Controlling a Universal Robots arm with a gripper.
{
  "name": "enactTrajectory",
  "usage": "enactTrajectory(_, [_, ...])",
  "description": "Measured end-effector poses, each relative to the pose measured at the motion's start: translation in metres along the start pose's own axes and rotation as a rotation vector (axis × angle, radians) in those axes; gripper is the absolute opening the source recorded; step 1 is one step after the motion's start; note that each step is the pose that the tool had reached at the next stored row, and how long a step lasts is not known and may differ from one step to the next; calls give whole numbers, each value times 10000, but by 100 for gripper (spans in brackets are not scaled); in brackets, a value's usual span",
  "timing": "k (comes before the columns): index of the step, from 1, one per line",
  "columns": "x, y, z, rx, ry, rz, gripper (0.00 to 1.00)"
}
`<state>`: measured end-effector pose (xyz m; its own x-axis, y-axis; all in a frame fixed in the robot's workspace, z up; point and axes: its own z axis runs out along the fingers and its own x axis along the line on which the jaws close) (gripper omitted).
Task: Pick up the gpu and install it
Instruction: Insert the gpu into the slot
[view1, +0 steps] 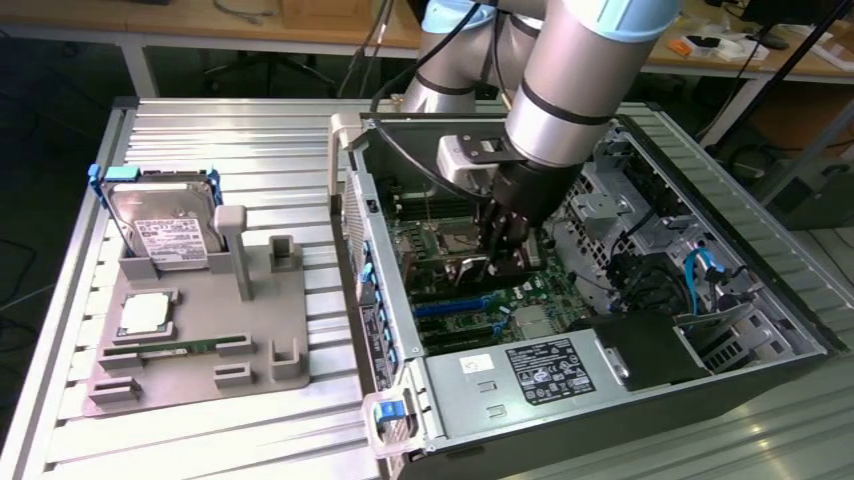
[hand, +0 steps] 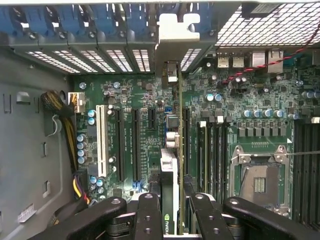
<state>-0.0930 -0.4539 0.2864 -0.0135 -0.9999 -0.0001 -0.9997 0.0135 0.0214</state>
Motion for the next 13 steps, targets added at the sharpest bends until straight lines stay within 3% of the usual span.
enactTrajectory(5, [0,14,49,3,39,-12,27])
enactTrajectory(13, [0,37,118,16,46,-12,27])
